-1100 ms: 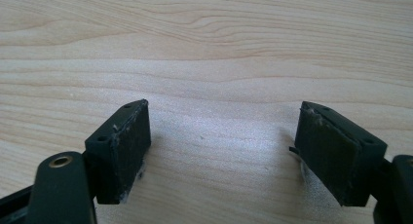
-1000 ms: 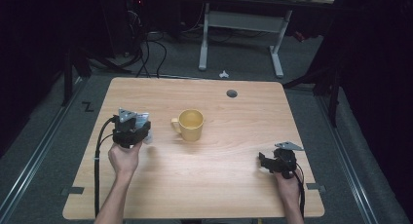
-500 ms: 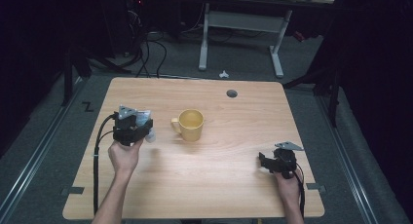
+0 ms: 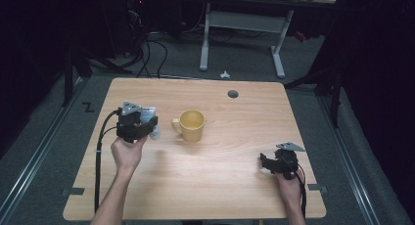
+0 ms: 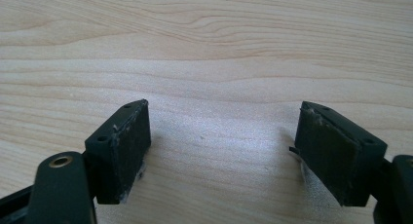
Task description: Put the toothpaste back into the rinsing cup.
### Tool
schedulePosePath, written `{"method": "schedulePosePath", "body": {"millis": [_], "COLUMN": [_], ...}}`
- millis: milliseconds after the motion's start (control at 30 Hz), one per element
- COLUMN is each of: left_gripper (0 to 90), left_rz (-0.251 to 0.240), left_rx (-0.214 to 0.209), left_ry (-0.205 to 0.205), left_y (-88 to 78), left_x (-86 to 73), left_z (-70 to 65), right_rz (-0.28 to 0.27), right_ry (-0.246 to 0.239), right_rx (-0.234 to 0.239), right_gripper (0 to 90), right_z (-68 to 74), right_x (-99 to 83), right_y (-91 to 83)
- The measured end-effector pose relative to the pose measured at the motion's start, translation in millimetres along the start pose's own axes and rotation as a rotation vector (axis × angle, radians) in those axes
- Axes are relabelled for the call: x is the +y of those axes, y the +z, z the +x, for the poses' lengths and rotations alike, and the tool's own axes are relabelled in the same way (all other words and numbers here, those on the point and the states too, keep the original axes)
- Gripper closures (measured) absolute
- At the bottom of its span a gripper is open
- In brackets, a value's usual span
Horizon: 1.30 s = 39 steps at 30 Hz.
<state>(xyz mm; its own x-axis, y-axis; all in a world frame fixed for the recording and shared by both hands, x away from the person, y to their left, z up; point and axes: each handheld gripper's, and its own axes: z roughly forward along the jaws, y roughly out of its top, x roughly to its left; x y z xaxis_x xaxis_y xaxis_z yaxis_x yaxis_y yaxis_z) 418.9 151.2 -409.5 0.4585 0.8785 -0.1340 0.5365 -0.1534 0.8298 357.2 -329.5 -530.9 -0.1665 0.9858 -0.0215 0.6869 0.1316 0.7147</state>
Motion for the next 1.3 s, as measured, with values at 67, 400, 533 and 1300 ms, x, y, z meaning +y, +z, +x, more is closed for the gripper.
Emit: {"method": "schedulePosePath", "body": {"millis": [67, 400, 533, 1300], "left_gripper": [66.9, 67.1, 67.1, 67.2], "left_rz": [-0.002, -0.01, -0.014, -0.02], "left_rx": [-0.004, -0.038, -0.048, -0.102], "left_ry": [0.003, 0.016, 0.022, 0.069], "left_y": [-0.3, -1.7, -1.9, 1.4], "left_x": [2.0, 11.5, 17.1, 40.2], "left_z": [-1.1, -6.2, -7.9, -22.8], "right_rz": [0.0, 0.0, 0.0, 0.0], "right_ry": [0.0, -0.003, -0.001, -0.002], "right_rx": [0.0, 0.0, 0.0, 0.0], "right_gripper": [21.0, 21.0, 21.0, 21.0], "right_z": [0.0, -0.2, -0.1, -0.1], "right_x": [0.0, 0.0, -0.1, -0.1], "right_y": [0.0, 0.0, 0.0, 0.0]}}
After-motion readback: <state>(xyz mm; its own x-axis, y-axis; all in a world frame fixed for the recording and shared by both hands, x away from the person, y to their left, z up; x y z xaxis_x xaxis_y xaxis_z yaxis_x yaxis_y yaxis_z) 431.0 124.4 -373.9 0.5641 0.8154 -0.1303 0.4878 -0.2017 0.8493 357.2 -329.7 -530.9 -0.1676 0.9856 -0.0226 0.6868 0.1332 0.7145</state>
